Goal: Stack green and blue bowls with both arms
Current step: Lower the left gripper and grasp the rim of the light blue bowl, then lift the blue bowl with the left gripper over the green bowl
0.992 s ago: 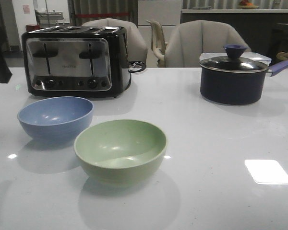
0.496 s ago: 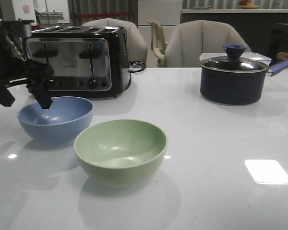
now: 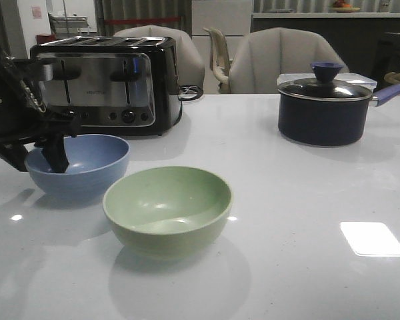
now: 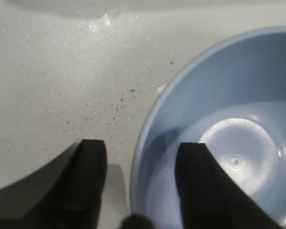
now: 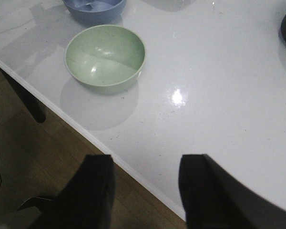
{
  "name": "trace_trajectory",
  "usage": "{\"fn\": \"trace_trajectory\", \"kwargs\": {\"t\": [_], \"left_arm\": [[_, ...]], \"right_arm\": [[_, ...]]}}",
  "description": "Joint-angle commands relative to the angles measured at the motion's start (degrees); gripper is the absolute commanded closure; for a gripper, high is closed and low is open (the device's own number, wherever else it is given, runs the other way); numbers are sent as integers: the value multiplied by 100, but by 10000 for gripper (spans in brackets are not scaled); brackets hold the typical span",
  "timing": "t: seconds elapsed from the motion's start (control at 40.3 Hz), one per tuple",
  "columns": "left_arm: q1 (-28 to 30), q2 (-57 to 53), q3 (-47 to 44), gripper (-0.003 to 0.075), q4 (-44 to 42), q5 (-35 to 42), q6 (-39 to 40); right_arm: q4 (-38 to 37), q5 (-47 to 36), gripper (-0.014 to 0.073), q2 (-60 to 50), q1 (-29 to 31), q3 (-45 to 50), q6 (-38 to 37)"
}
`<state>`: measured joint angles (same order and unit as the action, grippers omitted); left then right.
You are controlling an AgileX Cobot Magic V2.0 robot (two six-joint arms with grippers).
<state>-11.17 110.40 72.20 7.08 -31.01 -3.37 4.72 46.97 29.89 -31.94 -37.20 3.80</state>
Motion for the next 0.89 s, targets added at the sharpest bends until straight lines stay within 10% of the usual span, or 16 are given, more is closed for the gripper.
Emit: {"fn": "trace_trajectory", "kwargs": {"t": [0.0, 0.174, 0.868], "left_arm": [[-40, -307, 184, 492, 40, 244, 23], [-40, -341, 184, 624, 40, 98, 23], [-40, -2254, 184, 619, 27, -889, -353]], "right_arm": [[-28, -393, 160, 12, 3, -137, 52], [-28, -393, 160, 12, 3, -137, 52], [-28, -393, 160, 12, 3, -137, 52]]}}
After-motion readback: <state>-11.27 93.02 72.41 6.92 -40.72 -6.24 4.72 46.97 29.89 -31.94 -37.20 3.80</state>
